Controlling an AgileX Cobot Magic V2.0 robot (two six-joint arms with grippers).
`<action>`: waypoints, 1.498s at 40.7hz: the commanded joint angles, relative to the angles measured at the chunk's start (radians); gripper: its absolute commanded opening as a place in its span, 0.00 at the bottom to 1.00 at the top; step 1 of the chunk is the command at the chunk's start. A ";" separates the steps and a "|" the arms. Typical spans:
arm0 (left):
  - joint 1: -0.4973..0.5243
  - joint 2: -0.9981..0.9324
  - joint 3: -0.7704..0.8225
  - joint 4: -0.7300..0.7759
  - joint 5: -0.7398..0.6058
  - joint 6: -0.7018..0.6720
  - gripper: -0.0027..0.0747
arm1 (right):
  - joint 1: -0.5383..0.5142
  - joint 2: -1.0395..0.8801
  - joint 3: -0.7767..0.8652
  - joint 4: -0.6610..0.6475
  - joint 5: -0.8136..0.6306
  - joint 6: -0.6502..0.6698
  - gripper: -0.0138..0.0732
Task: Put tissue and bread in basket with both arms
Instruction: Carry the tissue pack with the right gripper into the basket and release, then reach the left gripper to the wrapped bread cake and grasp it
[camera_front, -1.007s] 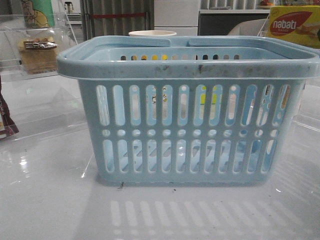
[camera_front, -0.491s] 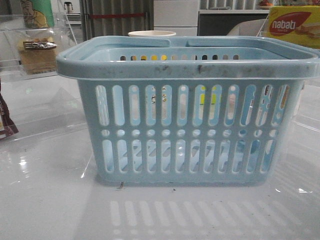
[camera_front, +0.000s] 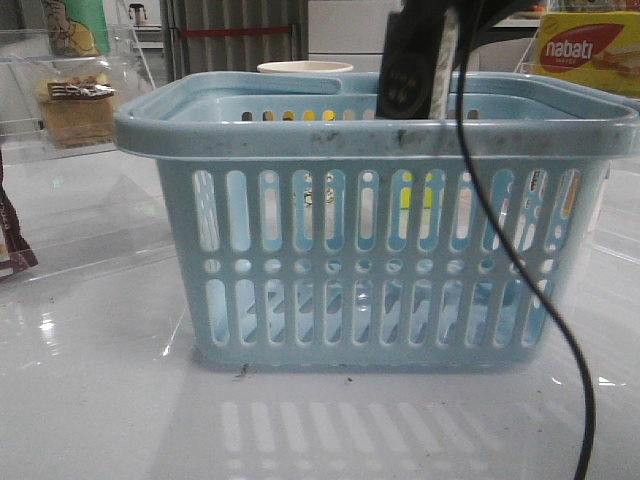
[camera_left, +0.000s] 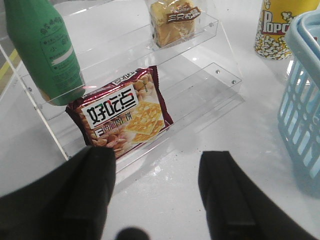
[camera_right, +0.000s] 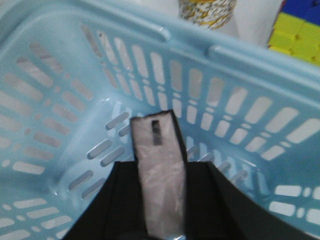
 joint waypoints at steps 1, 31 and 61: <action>-0.001 0.010 -0.031 -0.001 -0.088 -0.007 0.61 | 0.025 0.013 -0.022 0.004 -0.091 -0.008 0.43; -0.001 0.010 -0.031 -0.001 -0.088 -0.007 0.61 | 0.046 -0.311 0.145 -0.004 -0.065 -0.093 0.76; -0.001 0.282 -0.220 -0.009 -0.148 -0.007 0.63 | 0.046 -0.705 0.559 -0.008 -0.074 -0.093 0.76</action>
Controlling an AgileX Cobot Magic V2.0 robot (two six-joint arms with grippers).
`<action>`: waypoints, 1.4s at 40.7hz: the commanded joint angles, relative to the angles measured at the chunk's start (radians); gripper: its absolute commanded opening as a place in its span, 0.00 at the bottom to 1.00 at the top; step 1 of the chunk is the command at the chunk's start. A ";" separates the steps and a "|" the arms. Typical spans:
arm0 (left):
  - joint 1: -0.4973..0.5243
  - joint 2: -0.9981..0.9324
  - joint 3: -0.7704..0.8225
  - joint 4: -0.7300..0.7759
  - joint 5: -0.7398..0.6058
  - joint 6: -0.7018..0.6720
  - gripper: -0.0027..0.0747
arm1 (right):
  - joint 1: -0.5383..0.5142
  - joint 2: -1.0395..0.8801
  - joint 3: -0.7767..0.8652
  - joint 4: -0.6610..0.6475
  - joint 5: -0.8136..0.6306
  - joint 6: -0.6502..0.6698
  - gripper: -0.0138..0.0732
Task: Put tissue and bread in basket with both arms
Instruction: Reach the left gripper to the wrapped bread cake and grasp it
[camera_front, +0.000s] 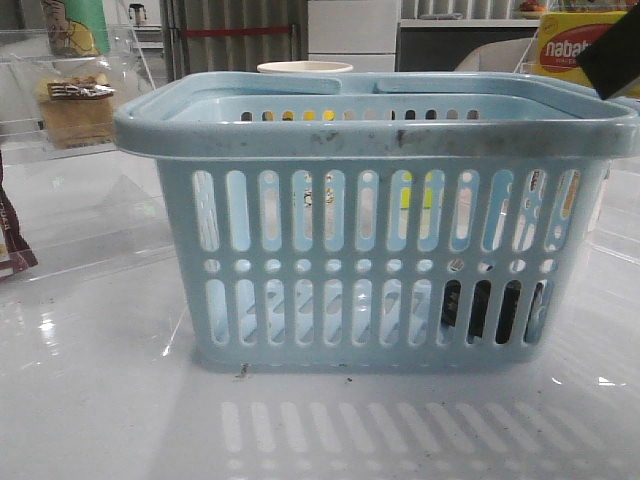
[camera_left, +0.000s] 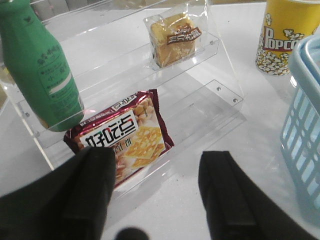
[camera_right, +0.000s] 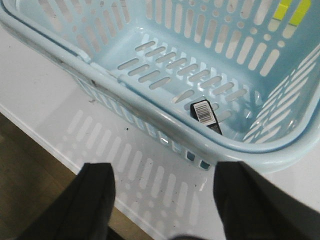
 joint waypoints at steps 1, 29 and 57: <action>-0.001 0.107 -0.108 -0.010 -0.079 -0.007 0.64 | -0.002 -0.006 -0.026 -0.003 -0.057 -0.013 0.76; -0.001 0.809 -0.648 -0.175 -0.123 -0.118 0.74 | -0.002 -0.006 -0.026 -0.003 -0.058 -0.013 0.76; 0.033 1.089 -0.819 -0.213 -0.253 -0.184 0.74 | -0.002 -0.006 -0.026 -0.003 -0.058 -0.013 0.76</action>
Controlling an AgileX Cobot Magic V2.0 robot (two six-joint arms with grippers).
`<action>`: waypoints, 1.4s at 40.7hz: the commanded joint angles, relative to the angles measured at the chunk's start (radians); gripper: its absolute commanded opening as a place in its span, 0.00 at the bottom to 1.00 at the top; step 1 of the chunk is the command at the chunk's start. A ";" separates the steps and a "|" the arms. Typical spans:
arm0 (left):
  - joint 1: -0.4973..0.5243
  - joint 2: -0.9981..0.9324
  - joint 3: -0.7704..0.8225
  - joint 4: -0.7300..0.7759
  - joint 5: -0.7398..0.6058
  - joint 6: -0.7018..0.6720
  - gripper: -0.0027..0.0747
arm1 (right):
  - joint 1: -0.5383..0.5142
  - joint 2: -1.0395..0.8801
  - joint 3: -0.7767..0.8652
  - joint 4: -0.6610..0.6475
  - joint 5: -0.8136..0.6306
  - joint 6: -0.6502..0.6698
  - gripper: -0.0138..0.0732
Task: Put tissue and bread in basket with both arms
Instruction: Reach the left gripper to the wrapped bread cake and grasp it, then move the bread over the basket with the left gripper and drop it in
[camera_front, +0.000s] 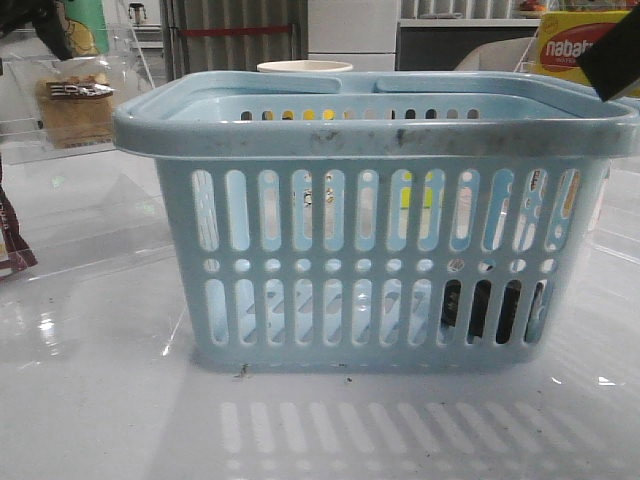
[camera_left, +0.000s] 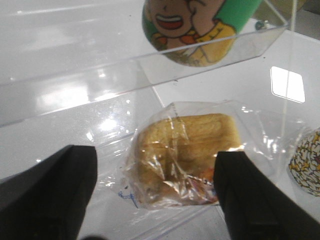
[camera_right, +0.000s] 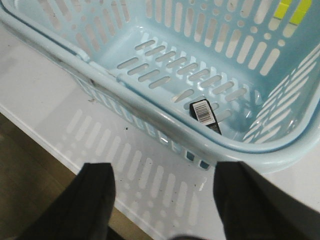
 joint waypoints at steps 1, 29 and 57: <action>0.001 -0.023 -0.040 -0.052 -0.094 -0.012 0.74 | -0.002 -0.006 -0.026 -0.003 -0.060 -0.011 0.76; 0.001 -0.057 -0.040 -0.074 -0.103 0.002 0.16 | -0.002 -0.006 -0.026 -0.003 -0.060 -0.011 0.76; -0.261 -0.366 -0.040 -0.074 0.144 0.267 0.15 | -0.002 -0.006 -0.026 -0.003 -0.060 -0.011 0.76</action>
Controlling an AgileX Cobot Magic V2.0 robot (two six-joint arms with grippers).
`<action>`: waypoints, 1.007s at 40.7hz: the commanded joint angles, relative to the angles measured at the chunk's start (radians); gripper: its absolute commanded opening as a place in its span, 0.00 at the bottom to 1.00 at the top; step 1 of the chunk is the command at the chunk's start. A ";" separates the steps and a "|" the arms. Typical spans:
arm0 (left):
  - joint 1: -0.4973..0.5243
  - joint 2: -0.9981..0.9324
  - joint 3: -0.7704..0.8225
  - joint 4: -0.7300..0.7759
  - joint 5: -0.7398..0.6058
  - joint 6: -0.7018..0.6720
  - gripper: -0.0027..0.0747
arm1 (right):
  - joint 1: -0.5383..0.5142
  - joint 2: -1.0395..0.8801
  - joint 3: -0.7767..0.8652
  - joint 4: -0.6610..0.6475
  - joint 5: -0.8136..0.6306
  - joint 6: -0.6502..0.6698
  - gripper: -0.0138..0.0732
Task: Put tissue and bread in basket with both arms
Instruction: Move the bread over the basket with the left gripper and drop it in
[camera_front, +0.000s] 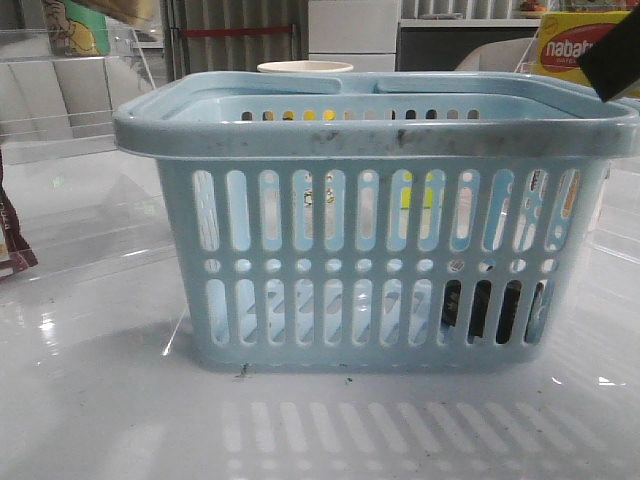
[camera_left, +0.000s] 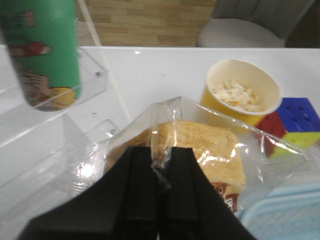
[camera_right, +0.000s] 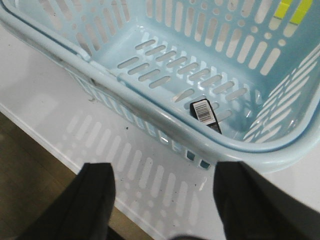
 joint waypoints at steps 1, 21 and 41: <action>-0.089 -0.052 -0.039 -0.013 -0.031 0.029 0.15 | -0.002 -0.006 -0.026 -0.003 -0.060 -0.011 0.76; -0.378 0.062 -0.034 -0.013 0.057 0.076 0.15 | -0.002 -0.006 -0.026 -0.003 -0.060 -0.011 0.76; -0.401 0.154 -0.034 -0.017 0.088 0.076 0.57 | -0.002 -0.006 -0.026 -0.003 -0.060 -0.011 0.76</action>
